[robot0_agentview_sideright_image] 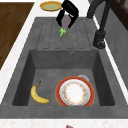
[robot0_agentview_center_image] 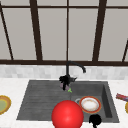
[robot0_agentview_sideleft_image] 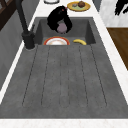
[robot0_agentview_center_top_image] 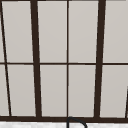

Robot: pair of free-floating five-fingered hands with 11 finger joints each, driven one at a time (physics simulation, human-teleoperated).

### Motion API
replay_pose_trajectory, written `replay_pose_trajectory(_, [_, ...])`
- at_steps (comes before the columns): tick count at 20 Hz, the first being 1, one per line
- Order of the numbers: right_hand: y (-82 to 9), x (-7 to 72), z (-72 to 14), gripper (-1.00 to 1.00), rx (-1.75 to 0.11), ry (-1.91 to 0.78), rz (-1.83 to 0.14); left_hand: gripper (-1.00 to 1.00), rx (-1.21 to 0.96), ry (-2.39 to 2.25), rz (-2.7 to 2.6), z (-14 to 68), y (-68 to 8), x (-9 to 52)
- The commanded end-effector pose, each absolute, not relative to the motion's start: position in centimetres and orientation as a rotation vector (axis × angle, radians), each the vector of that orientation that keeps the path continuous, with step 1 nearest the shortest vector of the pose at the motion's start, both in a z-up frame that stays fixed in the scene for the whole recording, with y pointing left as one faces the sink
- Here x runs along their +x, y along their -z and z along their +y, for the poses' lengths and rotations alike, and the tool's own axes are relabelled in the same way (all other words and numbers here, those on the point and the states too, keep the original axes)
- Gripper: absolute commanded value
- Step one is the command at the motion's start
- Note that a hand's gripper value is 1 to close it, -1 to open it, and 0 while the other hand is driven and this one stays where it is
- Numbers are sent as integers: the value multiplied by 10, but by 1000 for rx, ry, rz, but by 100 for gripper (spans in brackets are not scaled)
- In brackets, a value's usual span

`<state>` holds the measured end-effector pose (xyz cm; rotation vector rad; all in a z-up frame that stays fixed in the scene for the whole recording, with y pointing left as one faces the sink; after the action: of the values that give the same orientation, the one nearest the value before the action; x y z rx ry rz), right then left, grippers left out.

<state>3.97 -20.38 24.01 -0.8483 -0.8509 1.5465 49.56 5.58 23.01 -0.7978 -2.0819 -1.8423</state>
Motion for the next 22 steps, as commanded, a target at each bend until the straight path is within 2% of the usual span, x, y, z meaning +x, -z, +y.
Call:
replay_pose_trajectory(1, [-240, 40, -204, 0, -848, -1547, -851, 100, -777, 1796, -2093, 82, -240, 485])
replay_pose_trajectory(22, [-240, 40, -204, 0, -848, -1547, -851, 100, -764, 1773, -2117, 224, -270, 419])
